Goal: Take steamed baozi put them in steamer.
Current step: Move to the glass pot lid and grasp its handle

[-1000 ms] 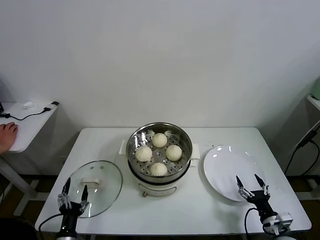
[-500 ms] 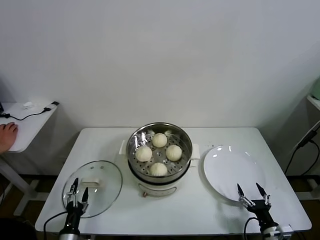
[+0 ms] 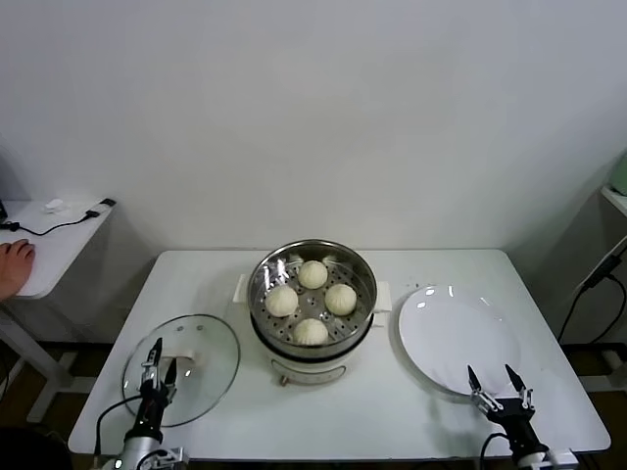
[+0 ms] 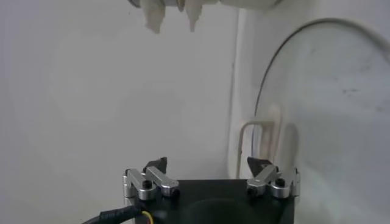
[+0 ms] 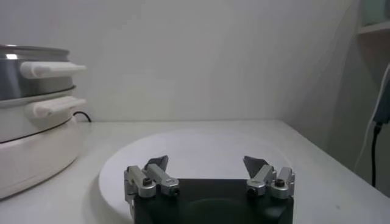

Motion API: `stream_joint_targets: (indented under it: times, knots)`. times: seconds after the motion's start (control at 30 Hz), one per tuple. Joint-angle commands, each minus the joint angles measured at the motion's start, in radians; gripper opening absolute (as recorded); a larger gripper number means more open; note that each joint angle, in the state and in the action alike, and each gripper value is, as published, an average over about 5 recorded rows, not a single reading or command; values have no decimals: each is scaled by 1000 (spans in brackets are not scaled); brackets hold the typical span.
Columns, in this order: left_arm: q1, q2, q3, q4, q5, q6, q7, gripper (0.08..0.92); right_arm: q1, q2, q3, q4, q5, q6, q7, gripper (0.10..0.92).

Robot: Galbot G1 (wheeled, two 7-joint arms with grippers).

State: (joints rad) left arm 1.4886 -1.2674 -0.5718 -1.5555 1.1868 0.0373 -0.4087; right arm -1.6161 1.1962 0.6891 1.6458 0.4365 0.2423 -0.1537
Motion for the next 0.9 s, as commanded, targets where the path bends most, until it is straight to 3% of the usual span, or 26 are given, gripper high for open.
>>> stream_joint_targets:
  times: [0.03,0.23,0.33,0.67,0.9]
  knots:
    - [-84,14,6,61,32,22,22,823,-5,7,1,-3,-8,4,1,823]
    - [-85,22,5,109,60,6,18,811,0,9,-1,-8,-11,5,0,823]
    - [-83,19,4,124,78,-2,8,754,1,12,-3,-8,-13,5,0,823]
    - [-99,13,0,167,116,-17,-26,468,-3,14,-3,0,-12,-2,4,823]
    - [-75,7,-15,74,90,-16,-13,260,-8,24,-3,11,-24,-11,13,823]
